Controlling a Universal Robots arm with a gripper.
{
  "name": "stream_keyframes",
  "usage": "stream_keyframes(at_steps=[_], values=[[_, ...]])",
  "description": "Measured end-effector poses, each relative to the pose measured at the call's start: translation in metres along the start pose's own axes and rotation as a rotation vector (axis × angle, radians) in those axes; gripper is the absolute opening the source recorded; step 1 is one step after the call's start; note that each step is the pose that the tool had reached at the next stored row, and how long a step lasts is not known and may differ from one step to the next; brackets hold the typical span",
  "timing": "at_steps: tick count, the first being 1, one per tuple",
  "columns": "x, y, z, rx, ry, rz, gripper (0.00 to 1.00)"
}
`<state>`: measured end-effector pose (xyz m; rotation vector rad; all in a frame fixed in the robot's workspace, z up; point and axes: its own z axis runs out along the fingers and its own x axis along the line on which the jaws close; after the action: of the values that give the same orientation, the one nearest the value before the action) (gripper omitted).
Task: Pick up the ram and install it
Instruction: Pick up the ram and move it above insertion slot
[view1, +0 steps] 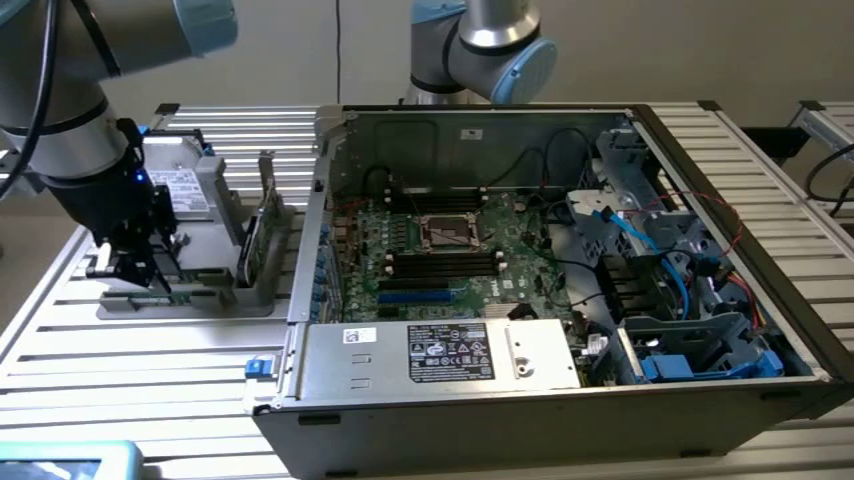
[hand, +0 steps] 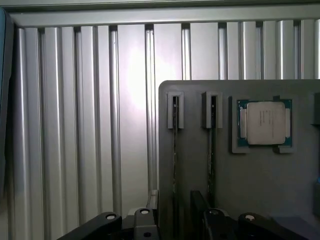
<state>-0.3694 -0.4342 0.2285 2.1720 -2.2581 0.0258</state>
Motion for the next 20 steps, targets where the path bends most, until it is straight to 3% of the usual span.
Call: stream_keyframes(at_steps=[6,11,20], values=[[0.000,0.0000,0.0102,-0.0012,-0.0019,0.000,0.39],[0.000,0.0001,0.0162,-0.0062,-0.0067,0.000,0.39],[0.000,0.0001,0.0236,-0.0133,-0.0092,0.000,0.39]])
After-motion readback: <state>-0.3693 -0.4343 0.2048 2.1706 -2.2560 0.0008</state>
